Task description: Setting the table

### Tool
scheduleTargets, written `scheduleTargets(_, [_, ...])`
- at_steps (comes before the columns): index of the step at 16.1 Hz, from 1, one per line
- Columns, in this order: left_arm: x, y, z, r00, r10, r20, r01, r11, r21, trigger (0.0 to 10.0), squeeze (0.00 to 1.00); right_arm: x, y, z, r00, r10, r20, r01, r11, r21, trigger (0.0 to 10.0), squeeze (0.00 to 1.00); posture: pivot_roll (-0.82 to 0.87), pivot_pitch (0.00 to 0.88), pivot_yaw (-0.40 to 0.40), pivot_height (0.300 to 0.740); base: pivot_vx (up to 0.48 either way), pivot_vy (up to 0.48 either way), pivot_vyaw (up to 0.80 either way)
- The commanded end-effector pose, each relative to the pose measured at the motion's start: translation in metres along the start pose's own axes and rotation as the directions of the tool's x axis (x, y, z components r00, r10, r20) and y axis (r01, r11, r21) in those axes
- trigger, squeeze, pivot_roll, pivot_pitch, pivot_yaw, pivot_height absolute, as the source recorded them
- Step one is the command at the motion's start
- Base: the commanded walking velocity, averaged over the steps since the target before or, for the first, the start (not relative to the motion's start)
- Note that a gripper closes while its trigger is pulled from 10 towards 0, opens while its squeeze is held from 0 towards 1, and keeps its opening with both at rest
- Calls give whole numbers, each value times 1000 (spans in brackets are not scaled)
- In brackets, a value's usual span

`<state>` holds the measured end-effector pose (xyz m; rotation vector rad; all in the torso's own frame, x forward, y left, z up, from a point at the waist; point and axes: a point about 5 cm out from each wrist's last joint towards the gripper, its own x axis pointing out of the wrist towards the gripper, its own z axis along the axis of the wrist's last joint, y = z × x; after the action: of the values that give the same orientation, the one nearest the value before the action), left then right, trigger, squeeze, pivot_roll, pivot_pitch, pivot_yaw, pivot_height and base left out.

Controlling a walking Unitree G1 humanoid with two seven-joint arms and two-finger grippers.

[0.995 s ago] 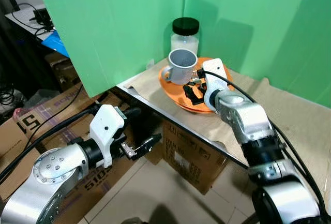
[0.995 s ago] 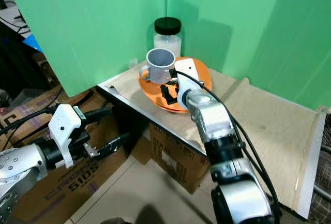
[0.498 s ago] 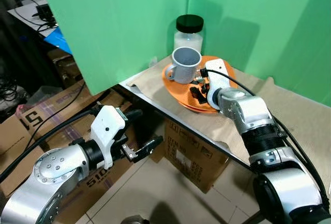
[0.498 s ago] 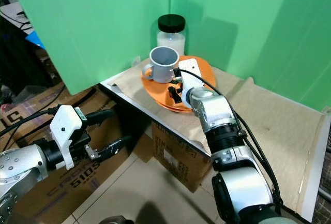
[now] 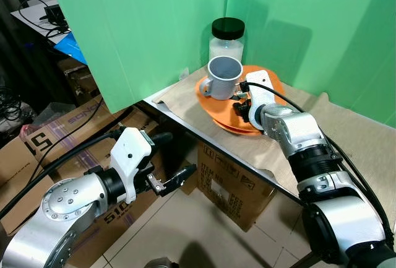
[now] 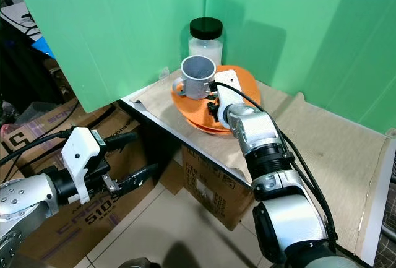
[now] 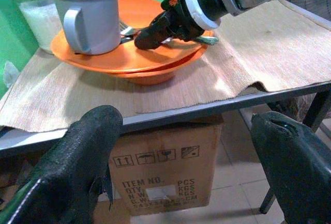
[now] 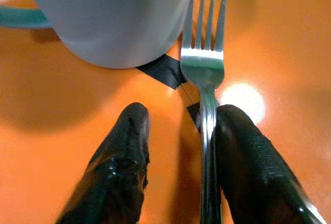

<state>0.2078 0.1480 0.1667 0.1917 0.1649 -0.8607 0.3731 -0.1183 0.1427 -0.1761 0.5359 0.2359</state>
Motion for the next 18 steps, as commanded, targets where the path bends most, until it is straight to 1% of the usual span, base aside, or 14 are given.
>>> scheduleTargets(1, [-1,-1,1,1000,-5,-4,5,1000,14,10000,0,1,-3,-4,999,-18,-30,18,1000,-8,0,0,50,0,31,740,0,0,0])
scheduleTargets(4, [0,-1,1,1000,-8,-3,8,1000,17,10000,0,2,-6,-5,999,-12,-51,14,999,33,0,0,49,0,35,740,0,0,0])
scheduleTargets(11, [1,0,4,1000,-8,4,8,1000,26,10000,0,2,-6,-3,999,-15,-46,16,1000,23,0,0,46,0,36,740,0,0,0])
scheduleTargets(14, [1,1,5,1000,-5,5,5,1000,30,10000,0,2,-7,-2,998,-20,-52,23,999,46,0,0,45,0,38,740,0,0,0])
scheduleTargets(17, [1,2,5,1000,-3,5,3,999,33,10000,0,1,-13,-2,998,-46,-49,49,997,59,0,0,43,0,40,740,0,0,0])
scheduleTargets(18, [1,2,5,1000,-2,6,2,999,35,10000,0,0,-19,-1,996,-79,-41,82,994,76,0,0,41,0,42,740,0,0,0])
